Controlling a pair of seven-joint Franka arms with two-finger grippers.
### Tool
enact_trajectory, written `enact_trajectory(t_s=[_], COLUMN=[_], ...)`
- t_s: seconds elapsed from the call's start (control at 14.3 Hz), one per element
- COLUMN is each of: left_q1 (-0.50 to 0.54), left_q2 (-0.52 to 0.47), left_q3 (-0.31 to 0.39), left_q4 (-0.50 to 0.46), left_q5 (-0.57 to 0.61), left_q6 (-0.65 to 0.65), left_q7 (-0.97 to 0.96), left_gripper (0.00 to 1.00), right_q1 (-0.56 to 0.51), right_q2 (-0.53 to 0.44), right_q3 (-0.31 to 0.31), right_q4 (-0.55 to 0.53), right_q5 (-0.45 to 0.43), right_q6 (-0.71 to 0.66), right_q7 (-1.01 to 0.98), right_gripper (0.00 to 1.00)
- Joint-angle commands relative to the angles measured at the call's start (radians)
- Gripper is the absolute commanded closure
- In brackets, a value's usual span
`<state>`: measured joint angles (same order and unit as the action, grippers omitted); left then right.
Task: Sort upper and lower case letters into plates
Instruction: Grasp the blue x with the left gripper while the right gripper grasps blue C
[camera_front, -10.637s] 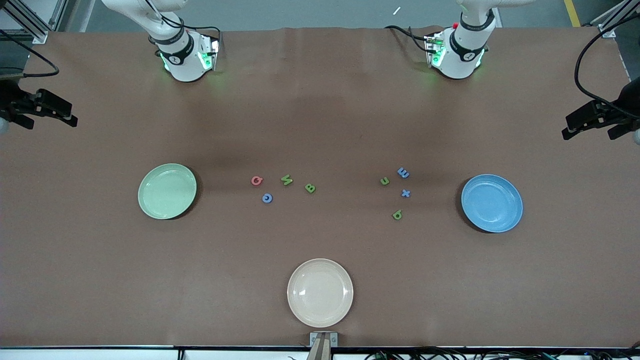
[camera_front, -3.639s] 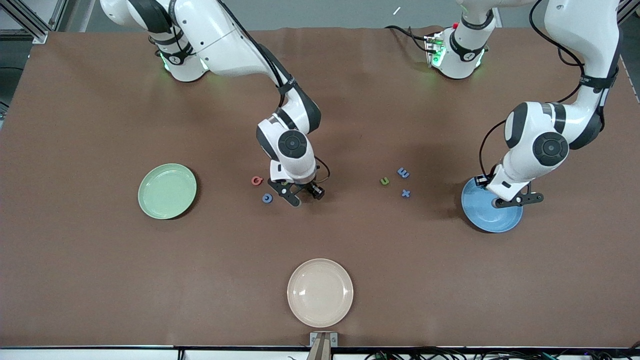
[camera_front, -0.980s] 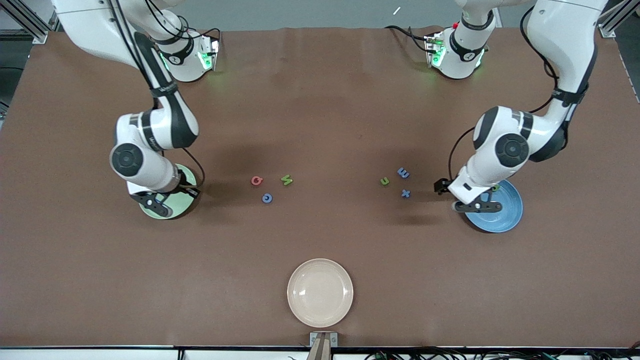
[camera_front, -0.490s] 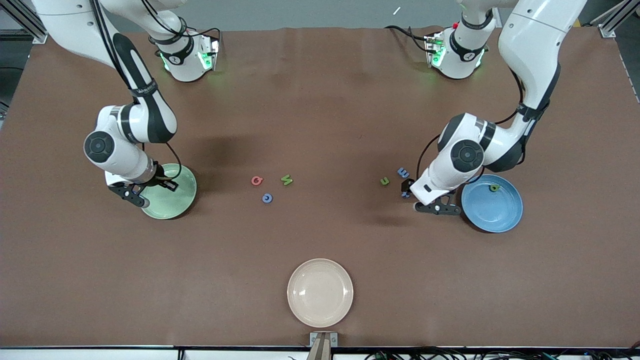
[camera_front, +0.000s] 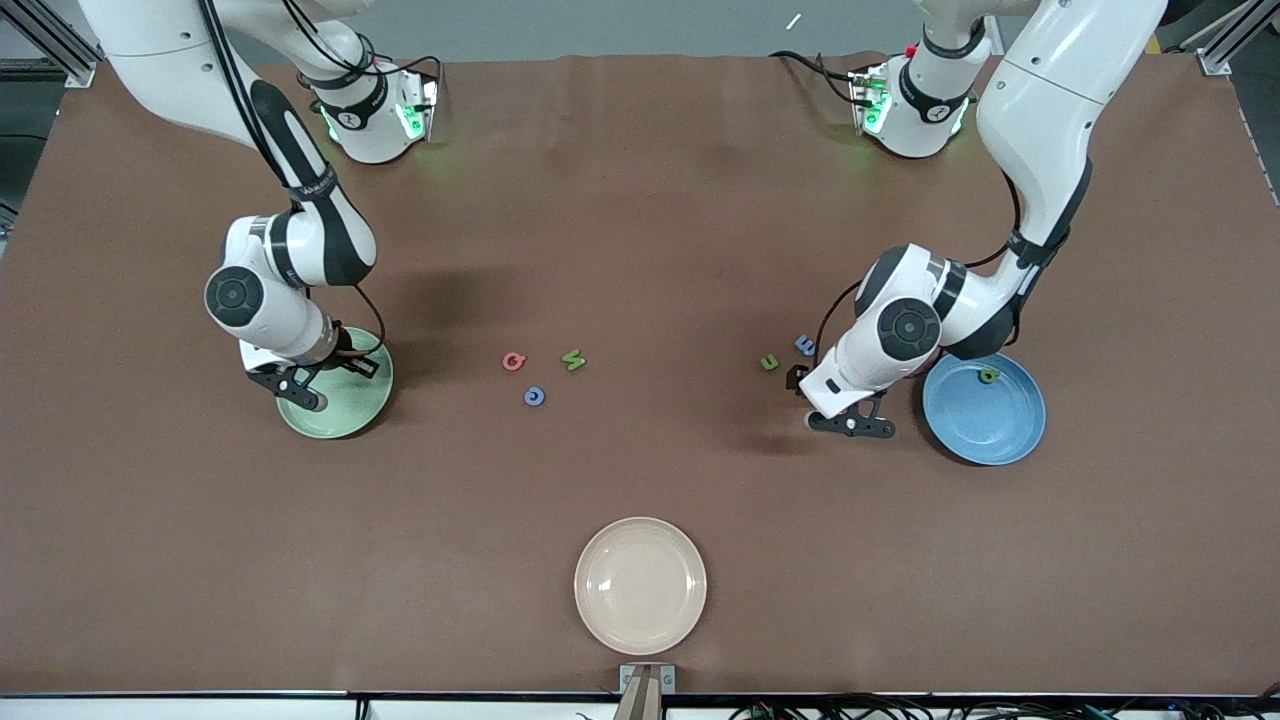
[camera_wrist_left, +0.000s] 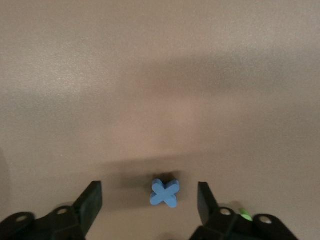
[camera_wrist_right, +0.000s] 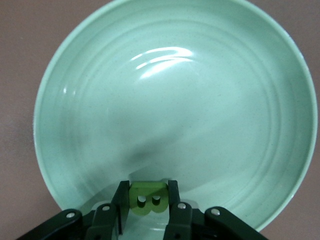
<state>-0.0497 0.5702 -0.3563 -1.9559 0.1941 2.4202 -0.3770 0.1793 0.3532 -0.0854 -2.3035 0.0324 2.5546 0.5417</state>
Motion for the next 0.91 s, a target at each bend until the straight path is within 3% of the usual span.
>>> enact_trajectory(t_s=[0.0, 0.21, 0.49, 0.63, 0.84], left_q1=[-0.012, -0.012, -0.015, -0.015, -0.025], left_q2=[0.014, 0.031, 0.031, 0.031, 0.031], left_q3=[0.002, 0.0, 0.0, 0.0, 0.0], left_q4=[0.014, 0.014, 0.015, 0.015, 0.014], left_q5=[0.046, 0.088, 0.088, 0.088, 0.088], left_q6=[0.004, 0.004, 0.004, 0.002, 0.0], left_q7=[-0.013, -0.02, -0.022, -0.022, -0.023], left_gripper=[0.28, 0.33, 0.4, 0.43, 0.43], right_q1=[0.0, 0.0, -0.001, 0.032, 0.146], right_q2=[-0.003, -0.04, -0.097, -0.115, -0.103], right_q3=[0.001, 0.001, 0.001, 0.012, 0.015], right_q4=[-0.011, 0.007, 0.208, 0.222, 0.249], right_q5=[-0.002, -0.008, -0.002, 0.027, 0.116], right_q6=[0.007, -0.06, -0.451, -0.468, -0.391], right_q7=[0.009, -0.017, -0.028, 0.088, 0.323], right_gripper=[0.0, 0.0, 0.0, 0.0, 0.0])
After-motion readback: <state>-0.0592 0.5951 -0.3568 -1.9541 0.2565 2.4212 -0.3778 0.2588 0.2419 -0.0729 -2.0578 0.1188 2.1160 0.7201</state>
